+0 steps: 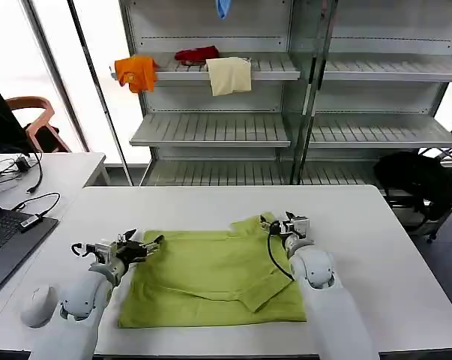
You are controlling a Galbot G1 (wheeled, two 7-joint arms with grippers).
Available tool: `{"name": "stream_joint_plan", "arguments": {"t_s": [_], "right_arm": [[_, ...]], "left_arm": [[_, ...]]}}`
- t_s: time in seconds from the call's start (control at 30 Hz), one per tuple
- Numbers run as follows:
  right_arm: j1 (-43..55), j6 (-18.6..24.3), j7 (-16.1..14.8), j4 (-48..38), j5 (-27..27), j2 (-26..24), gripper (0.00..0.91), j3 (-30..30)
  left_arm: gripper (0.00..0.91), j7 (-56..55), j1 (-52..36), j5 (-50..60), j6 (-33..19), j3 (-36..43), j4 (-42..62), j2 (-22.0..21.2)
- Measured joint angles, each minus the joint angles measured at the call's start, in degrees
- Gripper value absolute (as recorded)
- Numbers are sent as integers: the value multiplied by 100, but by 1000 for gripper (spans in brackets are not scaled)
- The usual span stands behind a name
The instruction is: Fold and organize the clothes.
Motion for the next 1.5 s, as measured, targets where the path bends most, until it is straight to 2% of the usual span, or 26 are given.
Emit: {"name": "stream_joint_plan", "arguments": {"t_s": [0.07, 0.1, 0.13, 0.17, 0.3, 0.33, 0.37, 0.77, 1.0, 1.5], "right_arm": [[-5, 6, -29, -30, -32, 9, 333, -19], [-11, 15, -43, -42, -47, 12, 111, -26], [-16, 22, -59, -54, -60, 11, 20, -33], [-23, 25, -77, -59, -78, 8, 0, -38], [-63, 28, -137, -55, -116, -19, 0, -46], [-71, 28, -150, -53, -123, -25, 0, -43], [-82, 28, -165, -48, -129, -33, 0, -43], [-185, 22, -241, 112, -105, -34, 0, -64], [-240, -6, -132, 334, 41, -76, 0, -40], [-827, 4, -19, 1396, 314, -315, 0, 68]], "left_arm": [[685, 18, 8, 3, -5, 0, 12, 2], [595, 27, 10, 8, -10, 0, 19, -4], [474, 34, 12, 9, -13, 1, 23, -12], [443, 42, 14, 9, -15, 2, 27, -19], [191, 80, 21, 24, -21, 21, 38, -44], [40, 88, 23, 28, -21, 25, 40, -46], [20, 98, 24, 31, -22, 29, 40, -51], [10, 212, 13, 41, -16, 98, 29, -97], [0, 110, -36, -65, 0, 44, -33, -143], [0, 82, 338, -609, -20, -342, -653, -43]]}}
